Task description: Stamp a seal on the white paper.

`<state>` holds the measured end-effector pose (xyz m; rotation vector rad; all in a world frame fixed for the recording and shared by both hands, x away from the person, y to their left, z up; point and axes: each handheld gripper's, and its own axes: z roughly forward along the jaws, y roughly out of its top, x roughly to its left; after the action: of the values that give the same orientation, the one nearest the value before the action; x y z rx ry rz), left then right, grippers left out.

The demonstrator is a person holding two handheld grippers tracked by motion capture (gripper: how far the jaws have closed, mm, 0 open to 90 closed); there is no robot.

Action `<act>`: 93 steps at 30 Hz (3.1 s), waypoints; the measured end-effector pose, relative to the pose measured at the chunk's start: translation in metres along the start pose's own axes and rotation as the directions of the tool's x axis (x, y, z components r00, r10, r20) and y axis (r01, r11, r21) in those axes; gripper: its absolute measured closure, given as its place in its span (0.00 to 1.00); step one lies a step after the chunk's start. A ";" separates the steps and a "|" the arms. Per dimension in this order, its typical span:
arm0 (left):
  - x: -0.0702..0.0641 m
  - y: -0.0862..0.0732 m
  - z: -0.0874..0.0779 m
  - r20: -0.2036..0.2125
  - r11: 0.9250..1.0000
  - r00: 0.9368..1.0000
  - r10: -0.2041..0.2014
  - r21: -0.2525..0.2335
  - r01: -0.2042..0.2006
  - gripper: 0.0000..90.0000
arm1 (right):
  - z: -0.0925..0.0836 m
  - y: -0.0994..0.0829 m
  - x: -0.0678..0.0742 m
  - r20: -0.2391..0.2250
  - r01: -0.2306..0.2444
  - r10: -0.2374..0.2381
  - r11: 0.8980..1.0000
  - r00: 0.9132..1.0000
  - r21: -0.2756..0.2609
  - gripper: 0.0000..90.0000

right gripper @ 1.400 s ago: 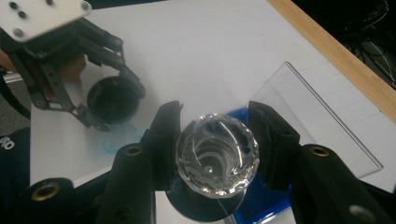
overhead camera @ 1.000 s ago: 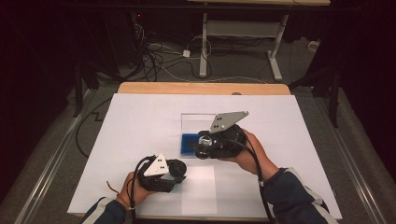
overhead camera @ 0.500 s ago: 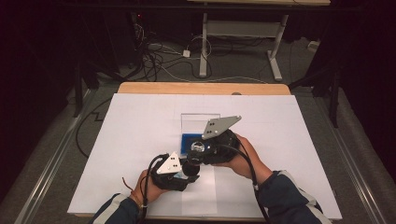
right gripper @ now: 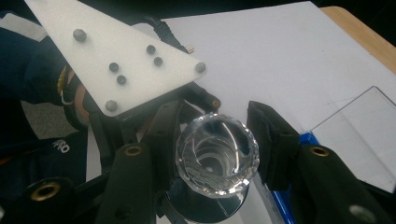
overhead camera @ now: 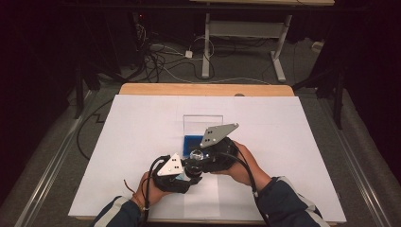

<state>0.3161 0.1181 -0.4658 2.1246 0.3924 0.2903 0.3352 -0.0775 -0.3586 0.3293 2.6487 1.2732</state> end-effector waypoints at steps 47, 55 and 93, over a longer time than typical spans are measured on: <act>0.012 -0.025 -0.029 -0.101 0.997 0.995 -0.002 0.072 0.009 0.41 | 0.017 -0.044 0.007 -0.027 -0.011 0.013 0.999 1.000 0.048 0.62; 0.013 -0.030 -0.041 -0.129 0.998 0.992 -0.012 0.062 0.020 0.41 | 0.019 -0.049 0.008 -0.030 -0.004 0.006 0.998 1.000 0.063 0.62; 0.009 -0.066 -0.103 -0.249 0.994 0.964 -0.098 0.015 0.105 0.41 | 0.033 -0.071 0.021 -0.053 0.014 -0.008 0.992 0.999 0.128 0.62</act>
<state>0.2770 0.2343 -0.4648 2.0929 0.6525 0.4962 0.3151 -0.0898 -0.4360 0.3035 2.7795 1.1250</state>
